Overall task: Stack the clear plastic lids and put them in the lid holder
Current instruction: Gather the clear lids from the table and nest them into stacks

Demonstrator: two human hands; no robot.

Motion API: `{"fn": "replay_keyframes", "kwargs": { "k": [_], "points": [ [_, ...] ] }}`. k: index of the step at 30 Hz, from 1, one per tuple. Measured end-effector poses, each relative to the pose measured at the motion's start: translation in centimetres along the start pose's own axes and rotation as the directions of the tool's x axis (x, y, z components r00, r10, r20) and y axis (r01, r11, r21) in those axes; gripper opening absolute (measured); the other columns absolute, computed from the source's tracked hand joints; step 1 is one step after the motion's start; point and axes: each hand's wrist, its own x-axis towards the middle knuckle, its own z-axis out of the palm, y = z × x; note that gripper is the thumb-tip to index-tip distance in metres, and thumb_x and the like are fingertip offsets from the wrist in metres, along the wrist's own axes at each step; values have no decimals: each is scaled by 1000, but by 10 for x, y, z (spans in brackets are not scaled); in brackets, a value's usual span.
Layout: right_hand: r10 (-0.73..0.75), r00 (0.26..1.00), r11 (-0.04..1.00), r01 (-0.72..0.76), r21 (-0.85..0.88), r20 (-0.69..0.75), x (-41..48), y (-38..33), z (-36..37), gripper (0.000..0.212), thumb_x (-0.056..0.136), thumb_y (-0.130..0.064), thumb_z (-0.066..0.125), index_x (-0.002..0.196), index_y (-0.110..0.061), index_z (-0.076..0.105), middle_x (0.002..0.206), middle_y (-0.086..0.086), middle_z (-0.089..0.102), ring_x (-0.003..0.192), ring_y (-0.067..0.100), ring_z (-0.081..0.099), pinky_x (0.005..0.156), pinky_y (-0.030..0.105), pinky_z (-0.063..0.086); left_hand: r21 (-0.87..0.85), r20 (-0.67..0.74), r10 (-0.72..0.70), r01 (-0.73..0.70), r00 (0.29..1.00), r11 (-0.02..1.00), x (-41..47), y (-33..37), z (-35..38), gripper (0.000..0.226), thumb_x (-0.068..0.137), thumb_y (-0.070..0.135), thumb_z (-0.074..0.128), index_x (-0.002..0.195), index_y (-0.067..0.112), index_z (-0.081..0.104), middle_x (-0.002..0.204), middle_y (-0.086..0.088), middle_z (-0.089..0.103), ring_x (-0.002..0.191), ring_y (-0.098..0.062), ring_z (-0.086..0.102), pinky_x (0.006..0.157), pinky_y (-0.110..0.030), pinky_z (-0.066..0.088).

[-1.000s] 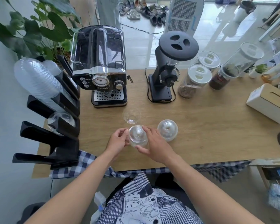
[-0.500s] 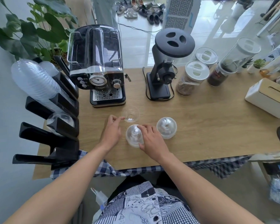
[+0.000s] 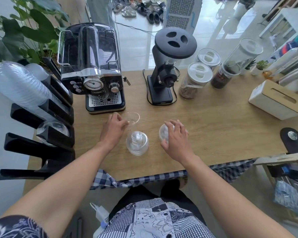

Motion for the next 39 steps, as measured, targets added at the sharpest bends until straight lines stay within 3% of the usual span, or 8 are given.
{"fn": "replay_keyframes", "kwargs": {
  "k": [5,9,12,19,25,30,35,39],
  "points": [
    [-40,998,999,42,31,-47,-7,0,1,69,101,-28,68,163,-16,40,170,14,32,168,36,13,131,60,28,-489,-64,-272,208,960,847,1,12,-22,19,114,30,63,122,23,79,116,3,73,107,-16,69,89,-31,55],
    [-157,984,980,165,112,-80,-9,-15,2,66,102,-25,65,162,-13,41,169,12,34,167,31,16,134,57,29,-852,243,-429,403,870,335,-12,19,-36,22,115,26,60,126,18,78,112,-2,80,96,-12,73,87,-28,60],
    [-207,977,957,214,197,-54,-6,-30,3,71,106,-40,64,166,-13,36,168,6,34,162,26,26,133,51,32,-832,506,-364,554,782,36,-26,12,-36,24,114,20,61,126,13,80,105,-4,75,95,-15,66,83,-31,54],
    [-86,967,921,-14,389,239,-3,-58,24,102,103,-77,53,177,-16,15,181,9,27,166,24,28,132,46,31,-742,606,-358,667,711,69,-57,13,-9,29,116,22,58,135,10,76,106,0,72,89,-13,62,78,-29,48],
    [-59,976,929,-24,370,211,-2,-58,46,86,102,-71,63,167,-21,38,158,5,54,147,18,49,124,47,46,-717,535,-428,659,729,228,-61,21,5,27,116,21,59,136,11,74,117,-5,71,84,-13,62,71,-23,56],
    [-47,967,942,-41,334,252,1,-56,47,90,100,-72,64,169,-23,34,161,8,51,148,22,51,123,46,47,-679,411,-386,560,826,476,-57,26,2,25,110,55,61,134,52,67,150,0,67,123,-24,74,101,-47,67],
    [-92,938,967,4,256,334,1,-55,24,93,107,-44,69,176,-14,16,175,18,29,158,32,41,125,43,39,-603,339,-233,401,911,690,-63,36,0,81,93,86,63,163,49,49,163,3,52,148,-18,54,122,-49,48],
    [-64,969,974,8,228,240,3,-38,-10,59,110,-34,63,163,-13,48,163,8,49,139,25,57,118,41,47,-497,358,-181,351,916,794,-70,45,2,100,88,77,79,172,42,37,171,-1,42,156,-22,45,126,-48,41]
  ]
}}
